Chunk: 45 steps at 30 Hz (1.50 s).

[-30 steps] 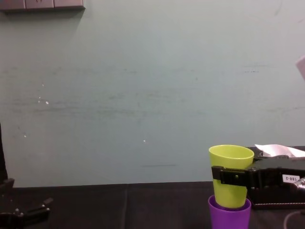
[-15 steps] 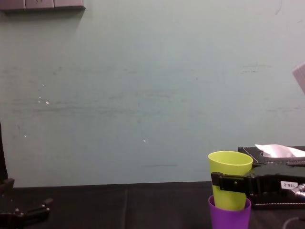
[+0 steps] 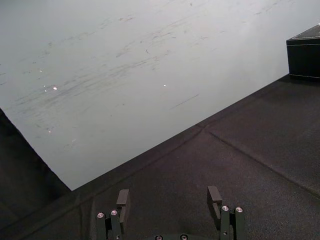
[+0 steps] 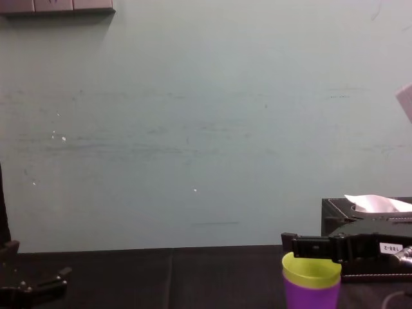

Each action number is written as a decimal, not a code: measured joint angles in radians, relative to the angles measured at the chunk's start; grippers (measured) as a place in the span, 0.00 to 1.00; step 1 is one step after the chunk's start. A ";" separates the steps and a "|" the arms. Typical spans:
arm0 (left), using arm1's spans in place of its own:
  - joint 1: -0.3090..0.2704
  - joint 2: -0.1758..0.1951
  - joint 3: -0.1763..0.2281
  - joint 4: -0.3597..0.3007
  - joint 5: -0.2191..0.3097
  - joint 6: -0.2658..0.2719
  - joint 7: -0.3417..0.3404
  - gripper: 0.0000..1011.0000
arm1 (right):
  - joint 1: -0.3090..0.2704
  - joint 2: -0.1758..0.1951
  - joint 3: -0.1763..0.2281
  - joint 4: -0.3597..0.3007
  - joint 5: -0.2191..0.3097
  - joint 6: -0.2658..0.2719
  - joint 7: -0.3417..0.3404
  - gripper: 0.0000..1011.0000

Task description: Stack the three plastic cups sequentially using one hand.

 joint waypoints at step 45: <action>0.000 0.000 0.000 0.000 0.000 0.000 0.000 1.00 | -0.160 0.379 0.038 -0.023 0.193 -0.228 0.449 0.99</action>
